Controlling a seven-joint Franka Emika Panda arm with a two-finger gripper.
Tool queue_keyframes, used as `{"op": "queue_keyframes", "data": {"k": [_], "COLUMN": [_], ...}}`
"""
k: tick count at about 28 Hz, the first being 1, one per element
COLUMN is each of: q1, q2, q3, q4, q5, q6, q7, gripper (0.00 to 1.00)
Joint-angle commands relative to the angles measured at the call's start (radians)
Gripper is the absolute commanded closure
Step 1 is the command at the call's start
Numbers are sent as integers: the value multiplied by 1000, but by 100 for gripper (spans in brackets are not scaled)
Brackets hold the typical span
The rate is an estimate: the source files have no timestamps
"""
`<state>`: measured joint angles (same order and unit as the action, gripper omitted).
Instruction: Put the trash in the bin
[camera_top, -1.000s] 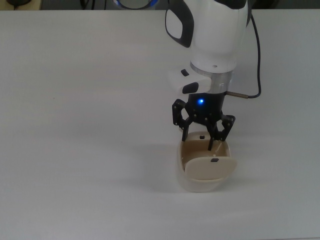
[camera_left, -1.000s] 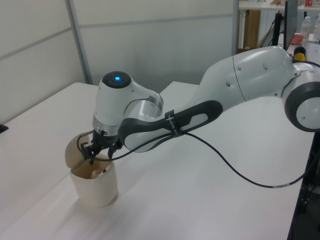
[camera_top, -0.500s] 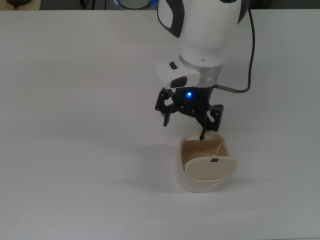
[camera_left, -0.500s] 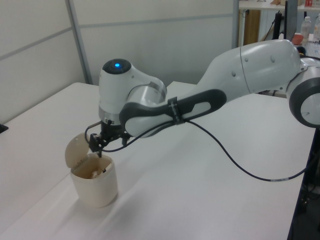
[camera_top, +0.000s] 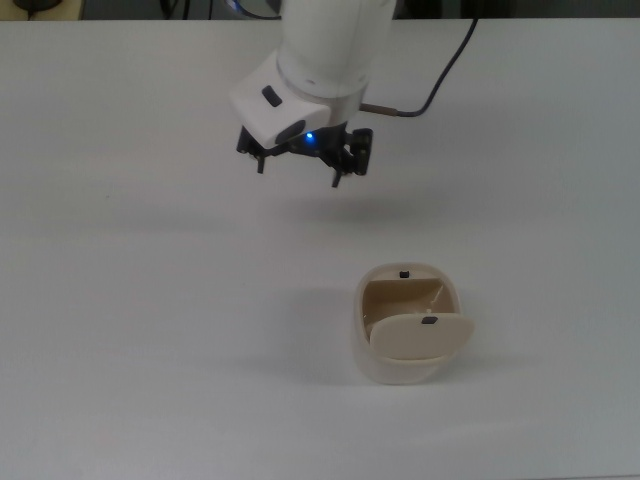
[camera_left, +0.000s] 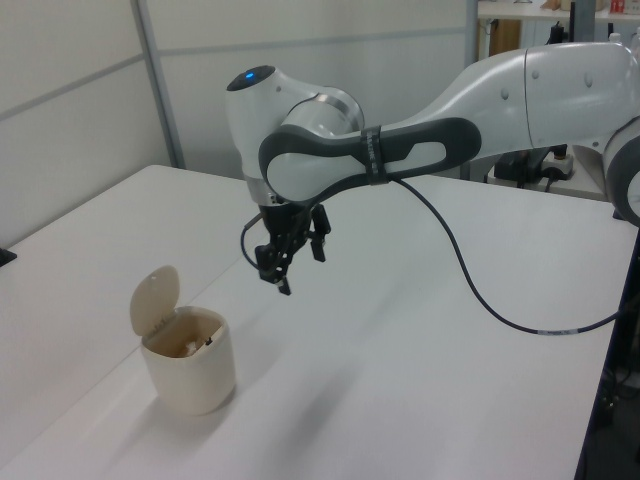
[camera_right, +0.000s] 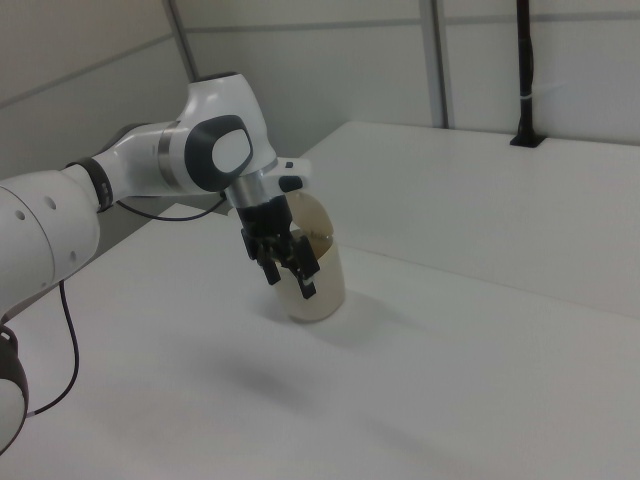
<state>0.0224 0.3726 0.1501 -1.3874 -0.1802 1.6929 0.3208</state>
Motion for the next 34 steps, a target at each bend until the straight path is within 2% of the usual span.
{"op": "queue_keyframes", "data": {"k": [1,10,34], "q1": [-41,-114,-142], "q2": [-18,-35,-49], "q3": [-7,-7,-11], "q4": [-9,-13,-18], "q5": [19,14,8], "q6": [-65,-67,-71], "q7": [-100,-144,-143], "gripper": [0,0,0]}}
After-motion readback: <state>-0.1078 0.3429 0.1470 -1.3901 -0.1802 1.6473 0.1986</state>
